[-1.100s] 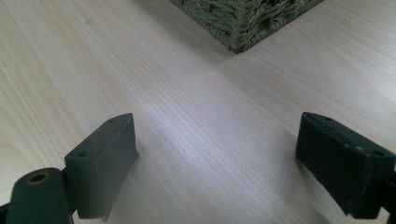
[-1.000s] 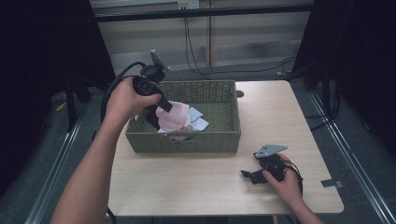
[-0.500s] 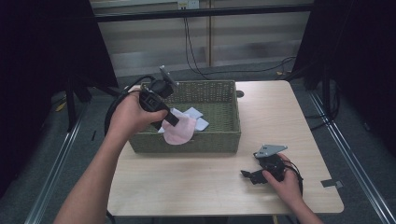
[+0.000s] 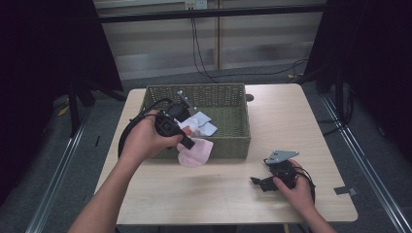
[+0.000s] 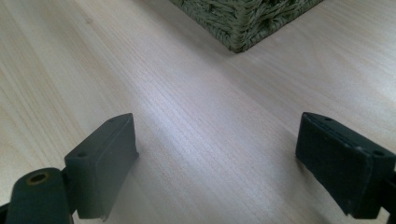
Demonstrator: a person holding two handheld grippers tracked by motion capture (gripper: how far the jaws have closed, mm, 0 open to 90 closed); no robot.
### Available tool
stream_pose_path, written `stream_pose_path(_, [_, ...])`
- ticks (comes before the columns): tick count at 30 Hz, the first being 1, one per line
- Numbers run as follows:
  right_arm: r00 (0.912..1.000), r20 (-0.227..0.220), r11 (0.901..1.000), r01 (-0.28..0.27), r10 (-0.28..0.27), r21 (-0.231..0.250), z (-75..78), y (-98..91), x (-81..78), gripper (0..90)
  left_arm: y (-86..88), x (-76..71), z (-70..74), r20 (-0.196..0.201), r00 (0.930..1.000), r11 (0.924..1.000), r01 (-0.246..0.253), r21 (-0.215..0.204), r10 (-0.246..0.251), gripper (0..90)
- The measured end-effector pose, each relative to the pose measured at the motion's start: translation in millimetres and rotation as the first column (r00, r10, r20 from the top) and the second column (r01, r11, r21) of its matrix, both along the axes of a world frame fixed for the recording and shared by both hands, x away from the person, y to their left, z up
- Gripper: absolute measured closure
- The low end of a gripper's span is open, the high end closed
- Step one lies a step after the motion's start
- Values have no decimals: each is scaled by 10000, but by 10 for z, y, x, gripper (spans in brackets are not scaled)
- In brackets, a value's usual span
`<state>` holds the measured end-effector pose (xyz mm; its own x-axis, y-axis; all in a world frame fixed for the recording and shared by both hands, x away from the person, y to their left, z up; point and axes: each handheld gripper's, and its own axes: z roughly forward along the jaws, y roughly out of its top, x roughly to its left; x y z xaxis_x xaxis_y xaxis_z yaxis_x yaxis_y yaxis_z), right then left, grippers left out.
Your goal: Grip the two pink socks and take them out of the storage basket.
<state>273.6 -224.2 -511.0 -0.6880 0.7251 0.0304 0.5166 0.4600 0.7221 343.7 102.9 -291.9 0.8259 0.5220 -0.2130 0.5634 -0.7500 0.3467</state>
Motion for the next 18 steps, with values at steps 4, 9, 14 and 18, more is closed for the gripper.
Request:
stream_pose_path(4, [10000,-9,10000,8,-8,7,0,0,-1,117,-68,-11,-128,-151,9998,9998,162,147,-160,881])
stream_pose_path(9, [10000,-12,10000,9,-9,9,0,0,-1,117,-130,-17,-238,-302,9990,9993,323,191,-317,880])
stream_pose_path(14, [10000,-12,10000,7,-7,8,0,0,-1,117,-162,-6,-328,-347,9987,9990,388,214,-381,880])
stream_pose_path(18, [10000,-12,10000,10,-10,10,0,1,-1,117,-167,0,-412,-374,9988,9994,332,129,-327,866])
